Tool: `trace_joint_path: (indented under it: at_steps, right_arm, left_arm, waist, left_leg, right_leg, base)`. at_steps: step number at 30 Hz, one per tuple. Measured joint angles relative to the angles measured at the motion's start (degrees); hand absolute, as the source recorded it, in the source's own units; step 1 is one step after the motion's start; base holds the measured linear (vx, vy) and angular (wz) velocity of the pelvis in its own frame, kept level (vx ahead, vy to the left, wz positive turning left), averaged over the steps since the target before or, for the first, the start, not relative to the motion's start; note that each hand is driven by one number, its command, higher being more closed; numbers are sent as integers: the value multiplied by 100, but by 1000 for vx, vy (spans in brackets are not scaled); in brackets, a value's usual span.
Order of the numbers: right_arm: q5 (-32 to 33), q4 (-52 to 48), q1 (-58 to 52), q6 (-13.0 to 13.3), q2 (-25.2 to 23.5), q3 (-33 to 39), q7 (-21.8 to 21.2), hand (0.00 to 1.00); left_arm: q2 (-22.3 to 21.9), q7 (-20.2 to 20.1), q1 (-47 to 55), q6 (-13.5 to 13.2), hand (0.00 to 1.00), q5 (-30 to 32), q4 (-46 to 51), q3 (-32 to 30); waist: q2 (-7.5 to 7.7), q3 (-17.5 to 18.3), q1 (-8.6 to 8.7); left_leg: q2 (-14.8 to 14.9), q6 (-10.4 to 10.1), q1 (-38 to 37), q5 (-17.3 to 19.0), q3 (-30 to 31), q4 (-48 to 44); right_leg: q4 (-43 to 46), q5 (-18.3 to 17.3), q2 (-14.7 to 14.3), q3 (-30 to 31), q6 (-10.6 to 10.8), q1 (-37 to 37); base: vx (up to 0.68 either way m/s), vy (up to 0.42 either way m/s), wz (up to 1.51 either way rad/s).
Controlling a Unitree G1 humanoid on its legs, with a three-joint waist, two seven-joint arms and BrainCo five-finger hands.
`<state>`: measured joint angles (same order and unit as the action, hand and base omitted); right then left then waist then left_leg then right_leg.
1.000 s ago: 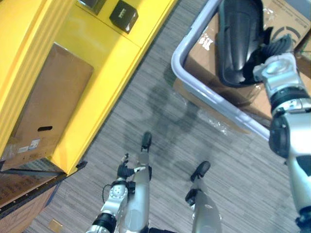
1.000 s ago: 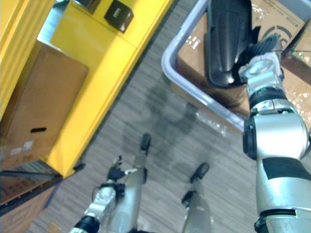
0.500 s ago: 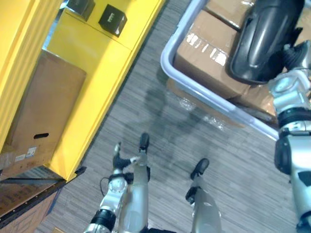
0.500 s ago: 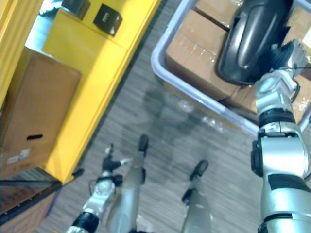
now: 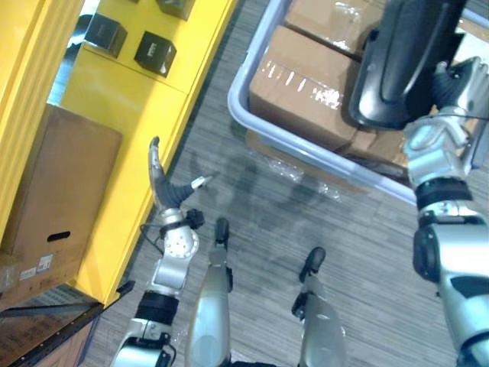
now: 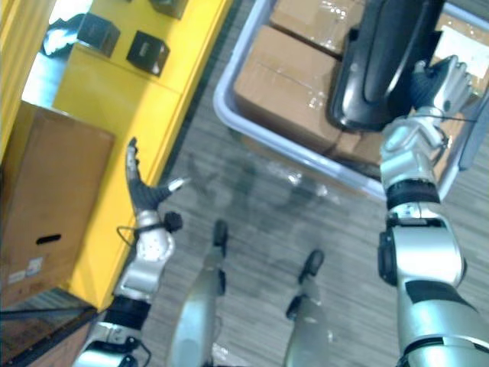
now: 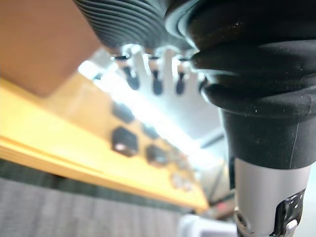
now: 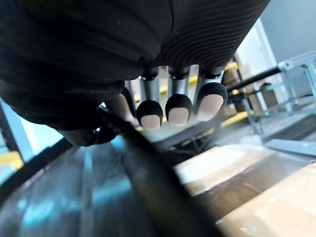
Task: Walk over and take plastic housings, then place them on the shelf
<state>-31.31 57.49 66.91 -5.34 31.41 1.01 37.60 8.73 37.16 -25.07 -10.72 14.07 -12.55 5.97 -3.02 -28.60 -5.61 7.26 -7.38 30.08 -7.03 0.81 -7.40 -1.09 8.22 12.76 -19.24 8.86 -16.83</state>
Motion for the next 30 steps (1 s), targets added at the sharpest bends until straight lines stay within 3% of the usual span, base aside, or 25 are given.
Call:
trace_joint_path:
  at_steps: [6, 12, 13, 20, 27, 30]
  right_arm:
    - [-100, -462, -3, 12, -414, 0, 0, 100]
    - [-103, -910, 110, 15, -707, -8, -15, 100]
    - [-105, -1002, 245, 15, -734, -28, -16, 100]
    - [-112, -1209, 453, 21, -856, -281, -34, 100]
    - [-168, -1233, 450, 53, -1075, -561, -260, 100]
    - [-169, -1239, 446, 54, -1111, -594, -302, 100]
  left_arm:
    - [91, -447, -1789, -18, 0, -291, -1083, 599]
    - [-16, -801, -3194, -19, 0, -1801, -2455, 649]
    - [-21, -960, -3436, -36, 0, -2314, -2610, 647]
    - [-27, -1431, -3921, -37, 0, -3180, -3123, 629]
    - [12, -1957, -4053, -39, 0, -3928, -3373, 688]
    - [141, -2230, -4221, -43, 0, -4428, -3374, 1047]
  waist:
    - [-8, 4, 141]
    - [-8, 4, 389]
    - [-8, 4, 401]
    - [-8, 4, 564]
    - [-7, 4, 569]
    - [-6, 4, 567]
  left_leg:
    - [2, 17, 0, 10, -73, -83]
    - [18, 27, 2, 1, -197, -95]
    - [36, 27, 2, 2, -291, -96]
    - [66, 27, 2, 7, -341, -132]
    - [97, 49, 12, 125, -435, -329]
    - [100, 49, 35, 125, -429, -333]
  right_leg:
    - [68, 18, 22, 95, 5, -51]
    - [86, 88, 32, 265, 11, -164]
    - [84, 159, 28, 373, 0, -235]
    - [76, 206, 10, 551, -16, -318]
    - [77, 222, 4, 676, -14, -332]
    - [77, 226, -1, 672, -11, -350]
  base:
    - [-41, 17, -7]
    - [-13, -3, -12]
    - [-5, -9, -23]
    - [-8, -15, -12]
    - [-30, -12, -9]
    - [0, 0, 0]
